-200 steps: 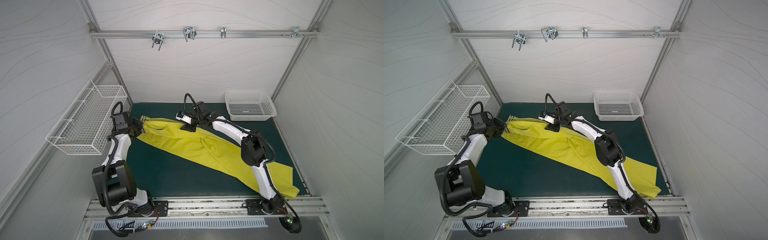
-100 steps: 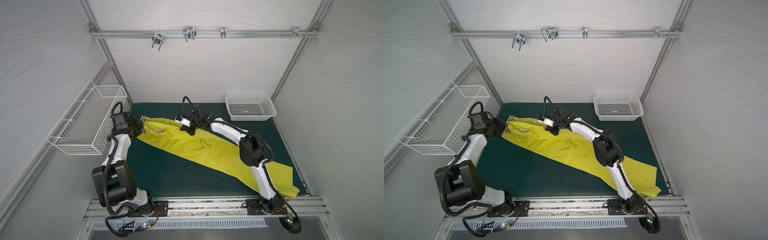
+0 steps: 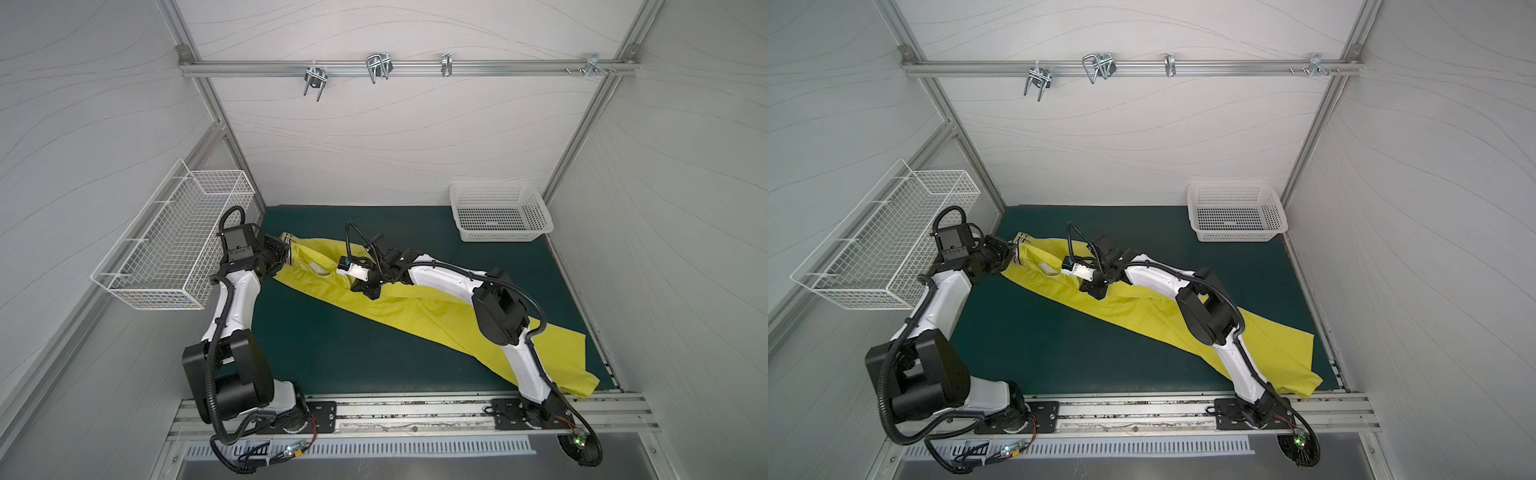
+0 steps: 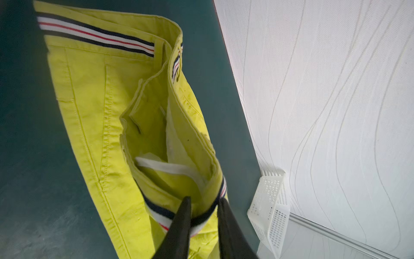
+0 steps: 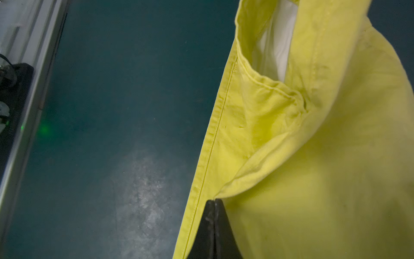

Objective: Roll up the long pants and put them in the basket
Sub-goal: Fold the long pant at the center of the board.

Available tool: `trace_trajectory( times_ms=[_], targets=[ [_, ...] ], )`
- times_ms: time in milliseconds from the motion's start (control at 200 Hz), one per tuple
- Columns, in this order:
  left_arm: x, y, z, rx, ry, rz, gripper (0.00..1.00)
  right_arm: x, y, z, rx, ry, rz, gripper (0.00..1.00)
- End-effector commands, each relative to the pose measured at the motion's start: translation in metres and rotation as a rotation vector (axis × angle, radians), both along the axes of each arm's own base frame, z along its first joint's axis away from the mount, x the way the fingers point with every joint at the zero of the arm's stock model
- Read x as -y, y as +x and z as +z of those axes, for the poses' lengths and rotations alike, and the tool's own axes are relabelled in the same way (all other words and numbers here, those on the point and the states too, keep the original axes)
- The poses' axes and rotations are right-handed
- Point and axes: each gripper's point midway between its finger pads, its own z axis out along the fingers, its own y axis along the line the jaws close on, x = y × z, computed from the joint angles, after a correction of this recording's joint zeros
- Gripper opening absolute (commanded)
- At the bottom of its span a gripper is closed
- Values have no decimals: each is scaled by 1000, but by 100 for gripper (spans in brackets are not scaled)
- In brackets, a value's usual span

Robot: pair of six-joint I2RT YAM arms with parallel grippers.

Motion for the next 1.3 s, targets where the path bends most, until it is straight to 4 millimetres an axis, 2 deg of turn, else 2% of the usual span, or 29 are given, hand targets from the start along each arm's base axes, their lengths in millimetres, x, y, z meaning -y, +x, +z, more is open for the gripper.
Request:
trace_trajectory(
  times_ms=[0, 325, 510, 615, 735, 790, 870, 965, 1115, 1196, 1296],
  targets=[
    [-16, 0, 68, 193, 59, 52, 25, -10, -14, 15, -46, 48, 3, 0],
    [1, -18, 79, 185, 59, 11, 28, -15, -22, -8, -156, 23, -21, 0],
    [18, -32, 73, 154, 53, -23, 27, -11, -32, -14, -217, 11, -32, 0],
    [28, -43, 61, 107, 86, -49, 28, -3, -37, -9, -255, 20, -41, 19],
    [32, -51, 46, 72, 102, -56, 27, 11, -30, 12, -303, 104, -113, 24],
    [32, -53, 41, 59, 116, -56, 28, 20, -24, 20, -328, 134, -148, 28],
    [32, -54, 35, 41, 130, -59, 27, 32, -20, 29, -364, 135, -181, 28],
    [36, -52, 31, 33, 149, -74, 27, 52, -13, 38, -372, 122, -264, 26],
    [43, -45, 28, 18, 192, -98, 21, 87, -13, 62, -322, 143, -374, 22],
    [56, -39, 25, 15, 220, -137, 13, 120, -3, 60, -360, 96, -544, 9],
    [74, -30, 13, -24, 260, -202, 1, 168, -7, 36, -422, -71, -736, 8]
  ],
)
